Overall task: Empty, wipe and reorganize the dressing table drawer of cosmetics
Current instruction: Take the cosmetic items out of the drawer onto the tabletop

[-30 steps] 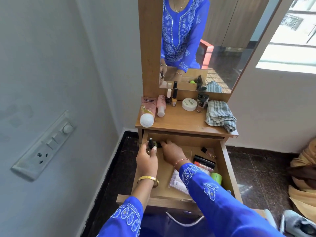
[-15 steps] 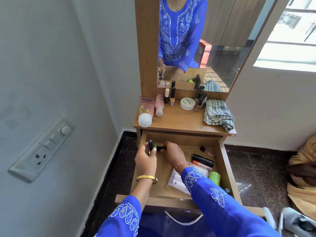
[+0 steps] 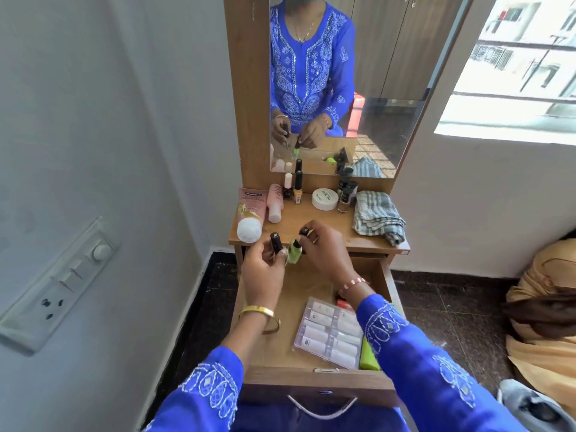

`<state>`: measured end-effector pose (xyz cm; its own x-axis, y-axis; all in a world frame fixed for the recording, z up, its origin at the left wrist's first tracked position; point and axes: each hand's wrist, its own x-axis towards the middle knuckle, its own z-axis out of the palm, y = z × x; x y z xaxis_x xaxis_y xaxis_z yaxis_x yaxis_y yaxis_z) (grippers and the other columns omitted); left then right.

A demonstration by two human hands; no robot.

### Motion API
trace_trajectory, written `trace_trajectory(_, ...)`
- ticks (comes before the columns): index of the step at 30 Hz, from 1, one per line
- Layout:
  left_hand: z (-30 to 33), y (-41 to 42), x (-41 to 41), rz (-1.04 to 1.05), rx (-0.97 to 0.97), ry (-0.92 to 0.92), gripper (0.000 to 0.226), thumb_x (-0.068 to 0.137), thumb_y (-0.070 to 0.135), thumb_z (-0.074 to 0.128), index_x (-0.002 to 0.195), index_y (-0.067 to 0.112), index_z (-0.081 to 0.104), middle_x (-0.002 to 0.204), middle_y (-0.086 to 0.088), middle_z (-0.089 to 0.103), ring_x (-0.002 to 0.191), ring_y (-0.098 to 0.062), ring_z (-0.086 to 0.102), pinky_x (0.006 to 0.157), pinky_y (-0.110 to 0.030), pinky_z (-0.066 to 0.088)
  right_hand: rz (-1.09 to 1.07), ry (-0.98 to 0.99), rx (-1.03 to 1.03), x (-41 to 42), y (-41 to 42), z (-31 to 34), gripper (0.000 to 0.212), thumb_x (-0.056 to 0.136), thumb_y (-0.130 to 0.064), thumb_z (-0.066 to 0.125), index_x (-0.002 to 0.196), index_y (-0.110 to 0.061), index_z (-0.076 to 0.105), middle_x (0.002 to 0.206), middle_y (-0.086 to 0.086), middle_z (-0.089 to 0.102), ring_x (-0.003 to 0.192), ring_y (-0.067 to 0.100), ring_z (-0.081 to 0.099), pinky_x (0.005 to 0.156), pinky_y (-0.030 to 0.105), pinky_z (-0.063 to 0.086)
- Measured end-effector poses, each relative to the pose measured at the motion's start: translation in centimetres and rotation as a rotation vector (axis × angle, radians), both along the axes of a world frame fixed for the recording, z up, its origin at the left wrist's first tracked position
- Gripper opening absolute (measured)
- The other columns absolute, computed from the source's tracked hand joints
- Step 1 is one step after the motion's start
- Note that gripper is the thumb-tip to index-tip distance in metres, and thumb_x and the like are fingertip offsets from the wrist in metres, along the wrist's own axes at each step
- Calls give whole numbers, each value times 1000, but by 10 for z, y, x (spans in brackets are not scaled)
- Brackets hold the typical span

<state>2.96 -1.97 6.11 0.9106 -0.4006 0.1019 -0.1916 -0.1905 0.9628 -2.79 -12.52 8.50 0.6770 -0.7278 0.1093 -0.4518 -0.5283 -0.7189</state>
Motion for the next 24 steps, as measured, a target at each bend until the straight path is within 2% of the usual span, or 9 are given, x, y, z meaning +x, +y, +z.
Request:
trace_trajectory(3,29,-20,17,-40,-17,-78,23,80,12,66,102,7,63,95,-3,66,87,-13,61,69,-11,45,-14,-46,-50,12,-14,24,20,88,-22,59,103,-9,58,87,7,63,82,23,59,74,38,50)
trace_trajectory(5,45,-36,29,-55,-6,-100,22,80,10,66,101,5,64,93,-3,66,84,-11,59,61,-4,41,-11,-42,-91,21,-25,37,20,88,-21,58,103,-7,57,82,7,61,79,23,57,67,33,44)
trace_trajectory(7,56,-51,43,-62,12,-107,24,80,8,66,103,5,64,96,-6,67,84,-13,58,64,-7,38,-7,-25,-106,32,-37,46,18,88,-19,58,101,-6,58,80,8,60,77,23,55,64,29,39)
trace_trajectory(10,63,-72,62,-65,81,-111,26,78,9,67,104,6,65,101,-11,70,92,-23,63,74,-23,44,-4,49,-136,48,-53,53,5,86,-17,58,84,-13,57,72,3,55,76,23,51,65,30,37)
trace_trajectory(11,64,-78,67,-66,107,-120,26,78,8,67,103,6,66,100,-12,70,93,-26,63,75,-26,45,-3,73,-148,54,-57,53,6,86,-17,57,81,-14,57,74,6,59,78,26,54,66,31,39)
trace_trajectory(13,67,-90,77,-71,145,-137,25,76,5,66,100,8,68,98,-13,71,93,-29,64,76,-29,48,-3,118,-177,64,-65,52,8,86,-15,56,91,-11,61,90,13,68,90,32,60,73,35,46)
trace_trajectory(15,67,-100,85,-81,187,-149,25,75,4,64,99,8,69,97,-15,71,93,-32,64,77,-33,51,-4,150,-180,72,-72,50,16,86,-16,56,100,-10,61,100,15,68,96,34,62,79,40,51)
trace_trajectory(18,63,-111,93,-106,252,-166,28,75,5,66,102,6,68,100,-17,71,96,-32,64,79,-34,49,8,194,-171,81,-81,44,19,85,-16,56,102,-9,62,102,15,68,97,35,62,83,44,52)
trace_trajectory(24,55,-122,98,-75,314,-196,26,79,6,62,104,4,67,104,-18,69,99,-33,62,78,-33,47,-9,173,-121,90,-91,33,21,87,-17,57,105,-8,62,107,14,67,101,32,61,82,38,49)
